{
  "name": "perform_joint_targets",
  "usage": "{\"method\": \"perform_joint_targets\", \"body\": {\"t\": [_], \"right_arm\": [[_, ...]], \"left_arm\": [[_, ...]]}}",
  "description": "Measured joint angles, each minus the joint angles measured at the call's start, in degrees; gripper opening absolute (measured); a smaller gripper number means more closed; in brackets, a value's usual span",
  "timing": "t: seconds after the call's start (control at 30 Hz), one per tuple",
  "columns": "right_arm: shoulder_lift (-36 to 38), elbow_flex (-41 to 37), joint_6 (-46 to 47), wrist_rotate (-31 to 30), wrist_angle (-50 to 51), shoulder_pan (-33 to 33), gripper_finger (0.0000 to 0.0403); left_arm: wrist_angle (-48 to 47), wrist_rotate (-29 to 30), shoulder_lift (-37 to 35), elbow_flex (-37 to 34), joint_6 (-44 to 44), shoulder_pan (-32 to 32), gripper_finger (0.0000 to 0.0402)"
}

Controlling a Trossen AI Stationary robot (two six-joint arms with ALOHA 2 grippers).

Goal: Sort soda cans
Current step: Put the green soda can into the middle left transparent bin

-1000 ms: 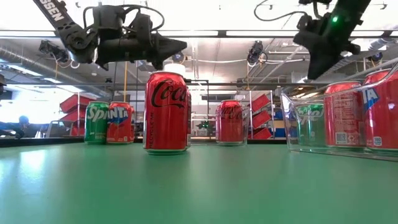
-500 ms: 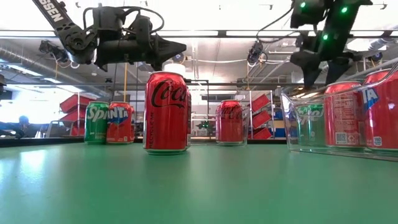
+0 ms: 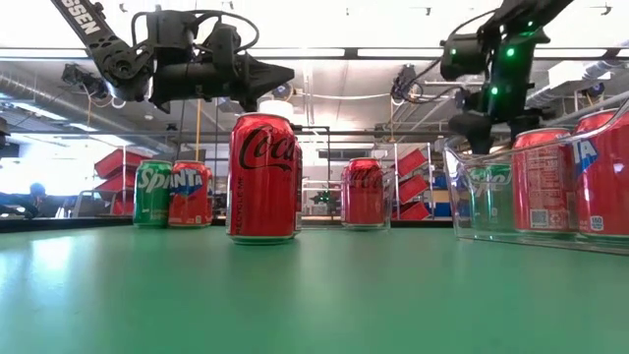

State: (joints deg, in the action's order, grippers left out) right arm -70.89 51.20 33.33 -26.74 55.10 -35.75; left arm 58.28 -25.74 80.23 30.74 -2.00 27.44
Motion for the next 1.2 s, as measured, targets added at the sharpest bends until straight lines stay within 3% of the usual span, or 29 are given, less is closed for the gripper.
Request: {"method": "perform_joint_targets", "body": {"t": [0.3,0.47,0.73,0.87,1.2], "right_arm": [[-2.89,-5.06,-3.89,6.36,-7.39,-3.90,0.0366],[-3.13,-5.73,-5.17,8.04,-12.10,-3.02,0.0293],[-1.52,-3.00,-8.65,10.50,-13.50,1.06,0.0290],[-0.08,1.38,-9.14,11.45,-12.44,5.11,0.0290],[0.72,14.66,-8.65,11.87,-10.79,21.96,0.0290]], "left_arm": [[-0.03,-0.04,0.00,0.02,-0.16,0.00,0.0003],[0.00,-0.02,0.00,0.02,-0.22,0.00,0.0003],[-2.25,-1.10,-0.36,1.88,-2.67,0.00,0.0003],[-8.12,-3.65,-2.49,4.73,-3.01,0.00,0.0003],[-35.18,-3.73,-13.14,11.46,4.40,-0.17,0.0003]]}}
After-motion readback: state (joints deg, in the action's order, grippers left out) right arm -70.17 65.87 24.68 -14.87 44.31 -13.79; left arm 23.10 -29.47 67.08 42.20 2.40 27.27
